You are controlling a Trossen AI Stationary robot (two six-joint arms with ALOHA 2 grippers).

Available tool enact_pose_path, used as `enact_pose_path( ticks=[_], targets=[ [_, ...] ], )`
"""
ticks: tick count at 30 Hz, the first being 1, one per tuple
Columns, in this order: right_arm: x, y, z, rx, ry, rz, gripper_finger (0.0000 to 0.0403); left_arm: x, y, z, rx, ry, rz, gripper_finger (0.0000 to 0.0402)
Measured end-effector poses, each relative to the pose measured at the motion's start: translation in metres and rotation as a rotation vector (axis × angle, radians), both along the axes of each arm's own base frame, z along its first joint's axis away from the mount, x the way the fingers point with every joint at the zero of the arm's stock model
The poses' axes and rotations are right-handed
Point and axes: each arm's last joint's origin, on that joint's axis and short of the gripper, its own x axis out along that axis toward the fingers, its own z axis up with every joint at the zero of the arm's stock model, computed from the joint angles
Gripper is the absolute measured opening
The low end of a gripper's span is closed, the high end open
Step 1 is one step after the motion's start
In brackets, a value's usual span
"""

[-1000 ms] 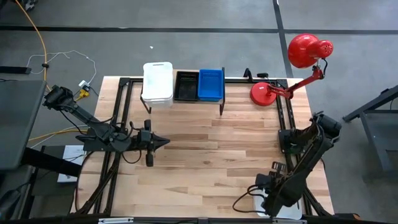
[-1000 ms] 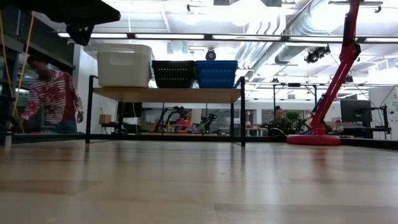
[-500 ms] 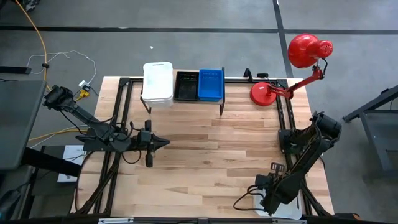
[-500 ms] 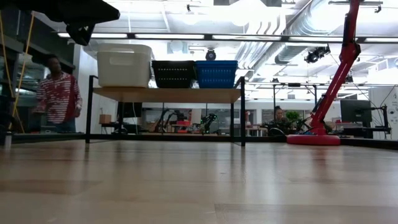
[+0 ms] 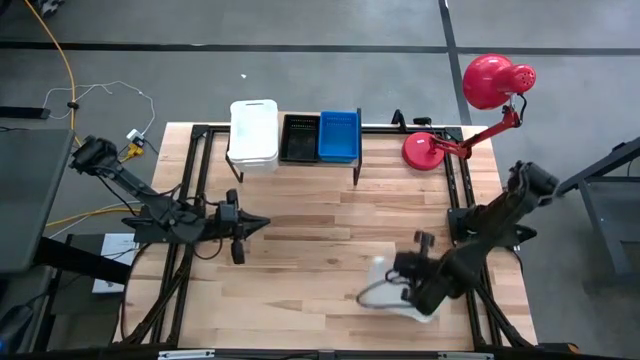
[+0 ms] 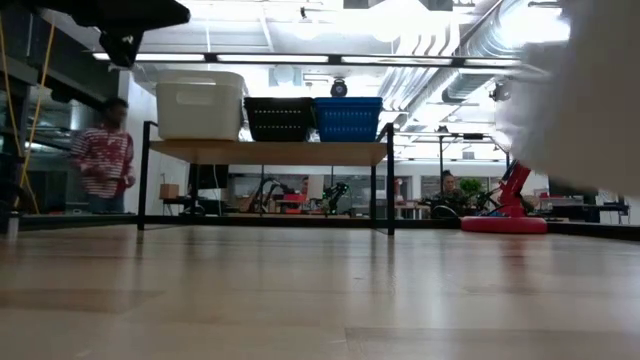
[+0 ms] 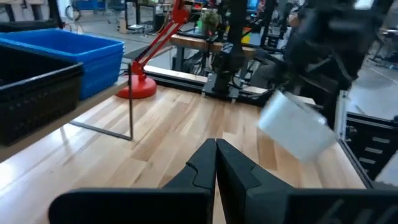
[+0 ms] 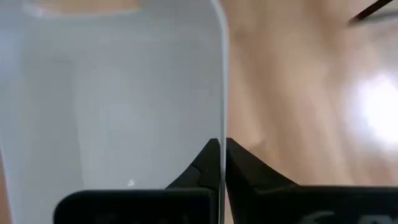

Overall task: Stack baskets on shelf by color
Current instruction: Stack the white bin on the white bin on the shelf

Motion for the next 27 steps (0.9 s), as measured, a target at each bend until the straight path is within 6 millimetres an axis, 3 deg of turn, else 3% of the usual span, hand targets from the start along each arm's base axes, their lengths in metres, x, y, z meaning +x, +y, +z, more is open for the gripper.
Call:
enact_pose_path(
  ticks=[4, 12, 19, 27],
  targets=[
    [0.005, -0.032, 0.008, 0.011, -0.151, -0.123, 0.0001, -0.003, -0.004, 0.002, 0.002, -0.009, -0.022, 0.0],
    [0.034, -0.096, -0.019, 0.212, -0.306, -0.596, 0.0, -0.006, -0.007, 0.002, 0.012, -0.013, 0.012, 0.0],
    [0.058, -0.126, -0.029, 0.385, -0.518, -0.741, 0.0, -0.006, -0.006, 0.001, 0.005, -0.012, 0.015, 0.0],
    [0.053, -0.143, -0.053, 0.499, -0.562, -0.955, 0.0001, -0.006, -0.008, -0.001, -0.021, 0.005, -0.026, 0.0]
  ],
)
